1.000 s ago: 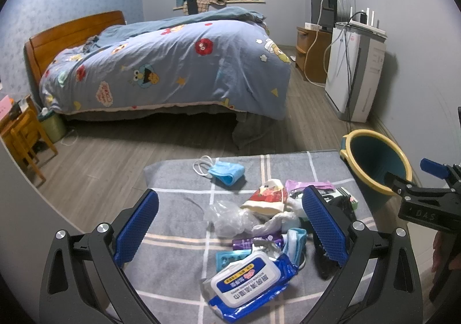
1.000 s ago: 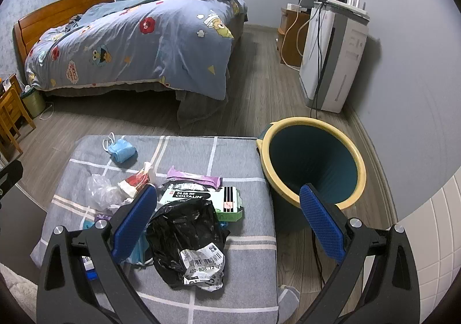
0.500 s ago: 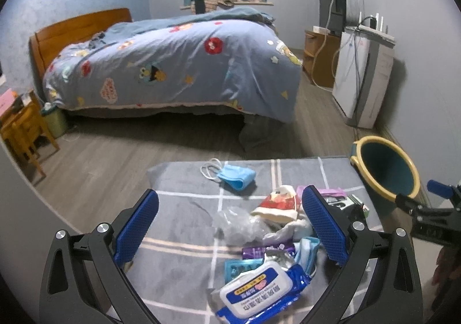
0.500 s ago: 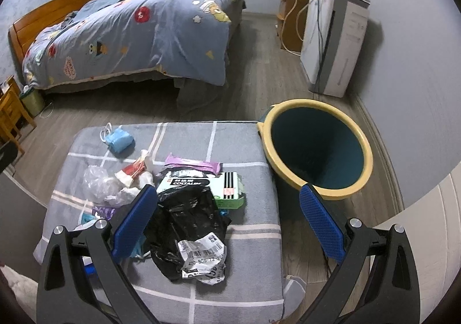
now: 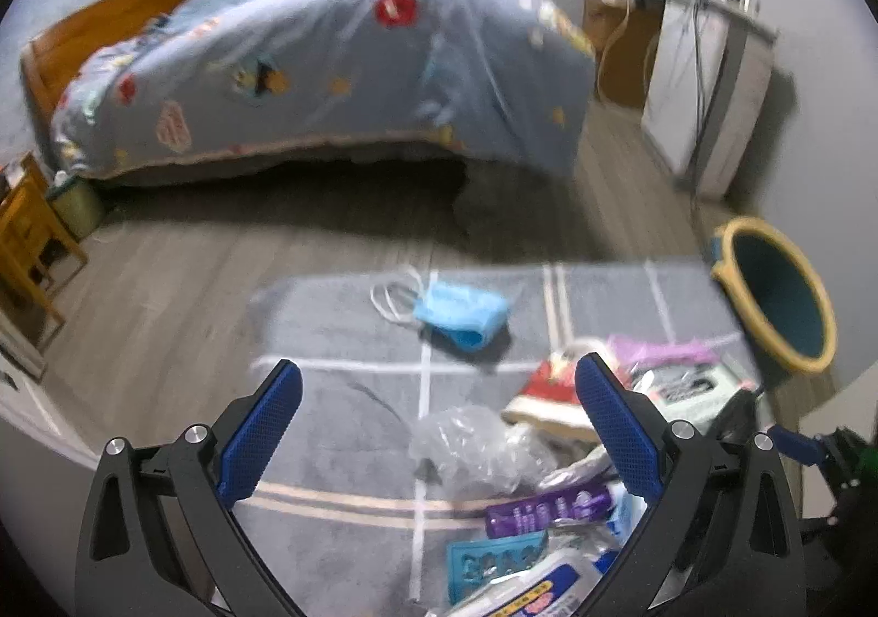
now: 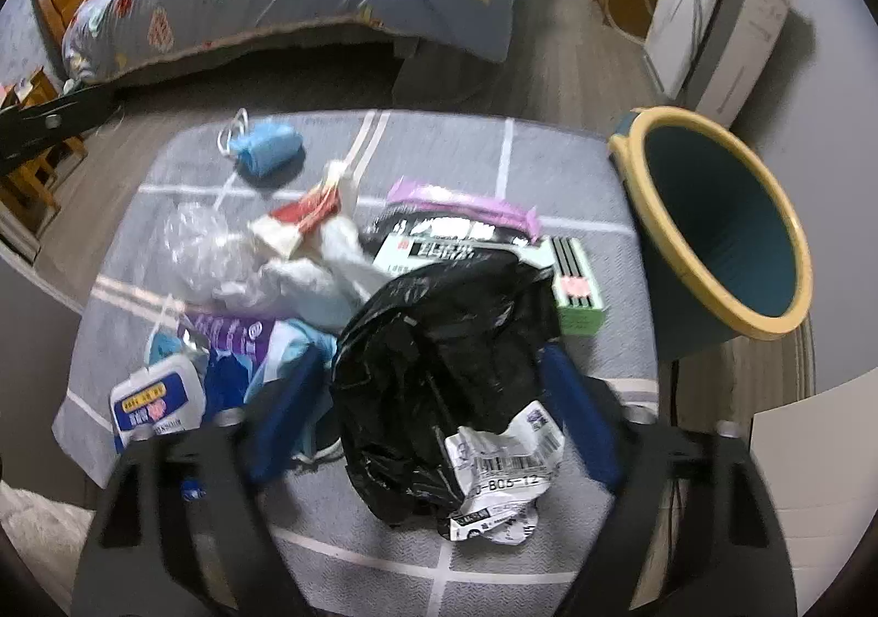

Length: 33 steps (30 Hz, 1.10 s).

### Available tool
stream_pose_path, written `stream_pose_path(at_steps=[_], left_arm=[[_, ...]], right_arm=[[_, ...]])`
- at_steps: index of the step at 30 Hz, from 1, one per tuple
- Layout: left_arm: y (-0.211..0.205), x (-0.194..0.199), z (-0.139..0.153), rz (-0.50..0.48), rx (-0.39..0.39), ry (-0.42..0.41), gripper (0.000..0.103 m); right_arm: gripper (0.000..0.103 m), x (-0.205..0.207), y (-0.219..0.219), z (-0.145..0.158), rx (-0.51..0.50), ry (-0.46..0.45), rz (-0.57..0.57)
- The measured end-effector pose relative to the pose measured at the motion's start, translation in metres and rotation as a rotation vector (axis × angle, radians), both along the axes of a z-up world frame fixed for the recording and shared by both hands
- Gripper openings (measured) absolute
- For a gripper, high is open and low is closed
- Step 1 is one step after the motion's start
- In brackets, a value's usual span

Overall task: Collect trash
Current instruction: 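Grasp the black plastic bag with the right gripper while the left grasps the red-white paper bag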

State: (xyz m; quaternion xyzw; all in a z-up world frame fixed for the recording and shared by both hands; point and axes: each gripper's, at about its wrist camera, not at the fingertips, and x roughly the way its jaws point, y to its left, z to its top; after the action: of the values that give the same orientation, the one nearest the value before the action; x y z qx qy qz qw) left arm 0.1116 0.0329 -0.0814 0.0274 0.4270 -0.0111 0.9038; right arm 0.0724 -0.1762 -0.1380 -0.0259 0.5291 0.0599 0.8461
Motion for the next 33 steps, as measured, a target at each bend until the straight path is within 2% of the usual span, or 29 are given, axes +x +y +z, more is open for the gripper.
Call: stream_pose_path(at_steps=[1, 2, 3, 4, 6, 8, 14, 21, 22, 24, 26, 28, 29, 30, 33], left_arm=[[-0.002, 0.006, -0.008, 0.002, 0.014, 0.029, 0.099], [-0.003, 0.010, -0.015, 0.002, 0.022, 0.045, 0.099], [-0.004, 0.013, -0.019, -0.004, 0.023, 0.052, 0.099], [-0.005, 0.016, -0.024, -0.015, 0.028, 0.056, 0.099], [-0.009, 0.023, -0.030, -0.040, 0.025, 0.057, 0.099], [-0.013, 0.030, -0.032, -0.063, 0.002, 0.053, 0.099], [-0.041, 0.041, -0.043, -0.137, -0.016, 0.058, 0.098], [-0.084, 0.057, -0.062, -0.245, -0.054, 0.101, 0.093], [-0.092, 0.059, -0.066, -0.259, -0.045, 0.108, 0.091], [-0.102, 0.064, -0.076, -0.282, -0.023, 0.136, 0.068], [-0.110, 0.068, -0.090, -0.290, 0.011, 0.175, 0.065], [-0.111, 0.068, -0.097, -0.290, 0.032, 0.192, 0.052], [-0.111, 0.068, -0.100, -0.289, 0.031, 0.206, 0.038], [-0.109, 0.068, -0.102, -0.287, 0.026, 0.221, 0.035], [-0.106, 0.065, -0.097, -0.294, 0.048, 0.195, 0.029]], right_arm=[[0.050, 0.001, -0.001, -0.003, 0.017, 0.019, 0.006], [0.038, 0.002, -0.002, -0.005, 0.034, 0.035, 0.007], [0.030, 0.002, -0.005, -0.005, 0.055, 0.047, 0.005], [0.028, 0.003, -0.006, -0.004, 0.064, 0.050, 0.005], [0.016, 0.002, -0.009, 0.003, 0.078, 0.044, 0.004], [0.011, -0.001, -0.017, 0.018, 0.088, 0.018, -0.010], [0.009, 0.004, -0.053, 0.057, 0.187, -0.039, -0.080], [0.009, 0.029, -0.085, 0.075, 0.122, -0.126, -0.125], [0.009, 0.033, -0.088, 0.074, 0.127, -0.124, -0.133], [0.009, 0.038, -0.092, 0.070, 0.139, -0.115, -0.142], [0.009, 0.040, -0.091, 0.068, 0.149, -0.104, -0.135], [0.009, 0.041, -0.092, 0.069, 0.152, -0.107, -0.124], [0.009, 0.042, -0.091, 0.070, 0.149, -0.113, -0.117], [0.009, 0.042, -0.092, 0.072, 0.146, -0.120, -0.111], [0.009, 0.043, -0.094, 0.077, 0.153, -0.132, -0.096]])
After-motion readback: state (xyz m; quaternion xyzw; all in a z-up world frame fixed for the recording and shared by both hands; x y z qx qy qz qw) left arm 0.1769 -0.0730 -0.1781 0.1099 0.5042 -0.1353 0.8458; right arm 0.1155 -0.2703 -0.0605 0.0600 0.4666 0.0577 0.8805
